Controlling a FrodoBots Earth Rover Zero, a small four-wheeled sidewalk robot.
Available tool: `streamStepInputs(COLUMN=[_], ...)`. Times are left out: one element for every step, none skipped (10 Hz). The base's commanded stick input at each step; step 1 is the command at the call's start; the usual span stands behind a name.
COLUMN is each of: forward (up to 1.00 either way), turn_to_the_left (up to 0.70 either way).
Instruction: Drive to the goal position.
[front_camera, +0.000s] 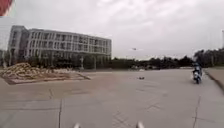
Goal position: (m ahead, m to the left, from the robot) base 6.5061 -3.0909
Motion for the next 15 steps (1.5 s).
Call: streamStepInputs(forward=[0.85,0.85,0.85,0.85,0.85,0.85,0.85,0.85,0.85,0.85,0.85,0.85,0.85,0.85,0.85], turn_to_the_left=[0.00,0.00,0.00,0.00,0.00,0.00,0.00,0.00,0.00,0.00,0.00,0.00,-0.01,-0.07,-0.25])
